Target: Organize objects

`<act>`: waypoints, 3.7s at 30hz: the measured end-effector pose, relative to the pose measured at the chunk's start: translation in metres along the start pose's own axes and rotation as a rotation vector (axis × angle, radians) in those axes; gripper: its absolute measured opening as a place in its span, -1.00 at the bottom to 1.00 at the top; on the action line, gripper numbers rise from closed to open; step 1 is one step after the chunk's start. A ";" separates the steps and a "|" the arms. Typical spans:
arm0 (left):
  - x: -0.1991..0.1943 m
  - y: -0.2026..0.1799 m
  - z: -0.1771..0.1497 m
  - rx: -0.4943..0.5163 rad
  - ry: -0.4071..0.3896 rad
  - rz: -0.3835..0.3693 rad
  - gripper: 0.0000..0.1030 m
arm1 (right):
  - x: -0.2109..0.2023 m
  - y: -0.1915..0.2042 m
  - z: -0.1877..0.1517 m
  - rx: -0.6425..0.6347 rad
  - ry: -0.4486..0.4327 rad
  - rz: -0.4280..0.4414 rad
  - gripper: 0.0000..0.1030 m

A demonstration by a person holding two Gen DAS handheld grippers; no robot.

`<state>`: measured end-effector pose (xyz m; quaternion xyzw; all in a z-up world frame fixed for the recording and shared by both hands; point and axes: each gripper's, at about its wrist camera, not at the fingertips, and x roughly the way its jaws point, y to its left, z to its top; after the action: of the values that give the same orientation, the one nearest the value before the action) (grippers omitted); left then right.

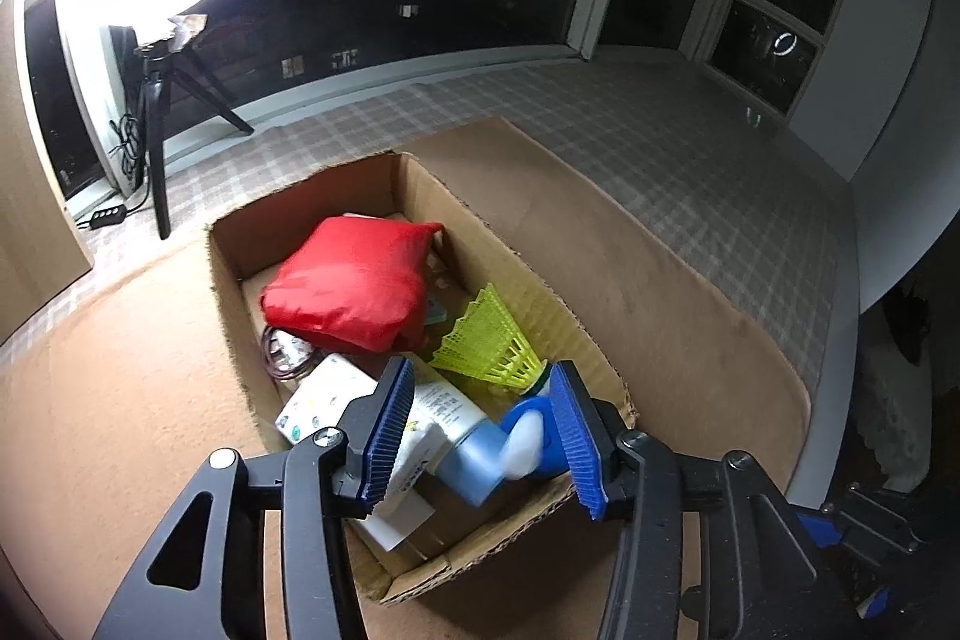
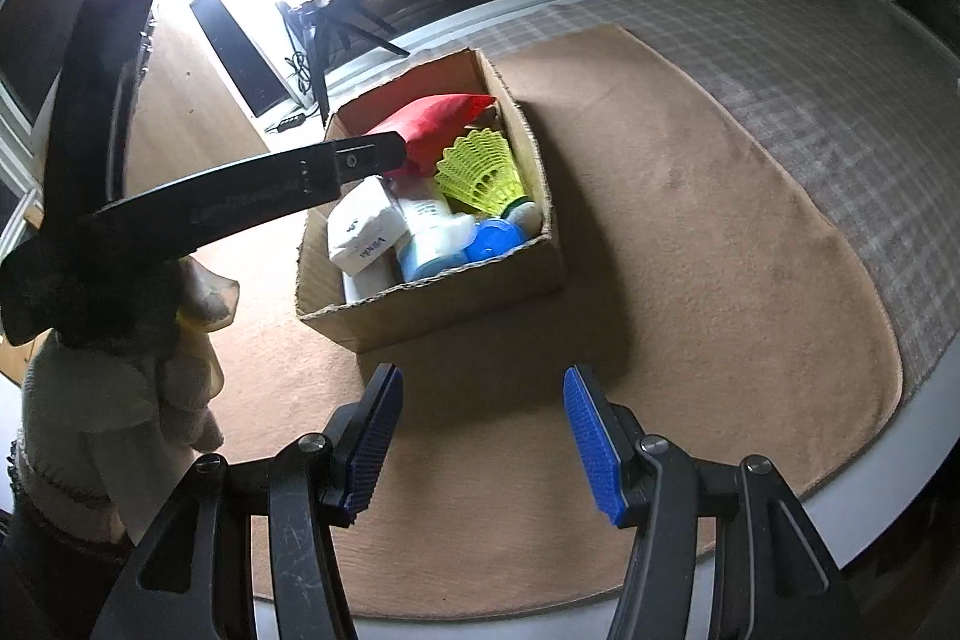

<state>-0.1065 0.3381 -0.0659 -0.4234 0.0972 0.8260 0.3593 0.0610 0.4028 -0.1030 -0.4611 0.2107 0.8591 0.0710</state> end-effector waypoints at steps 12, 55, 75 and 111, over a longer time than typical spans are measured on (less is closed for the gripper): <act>-0.062 0.036 -0.016 -0.052 -0.084 0.051 0.19 | 0.009 0.041 0.006 -0.066 0.004 0.038 0.05; -0.236 0.237 -0.189 -0.471 -0.070 0.459 0.70 | 0.037 0.264 -0.005 -0.413 -0.123 0.006 0.40; -0.236 0.247 -0.195 -0.469 -0.053 0.461 0.78 | 0.040 0.278 -0.014 -0.425 -0.127 -0.035 0.41; -0.226 0.256 -0.186 -0.454 -0.045 0.460 0.82 | 0.052 0.272 -0.007 -0.414 -0.109 -0.050 0.41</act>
<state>-0.0762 -0.0489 -0.0444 -0.4413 -0.0045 0.8952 0.0616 -0.0492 0.1509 -0.0679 -0.4237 0.0142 0.9057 0.0071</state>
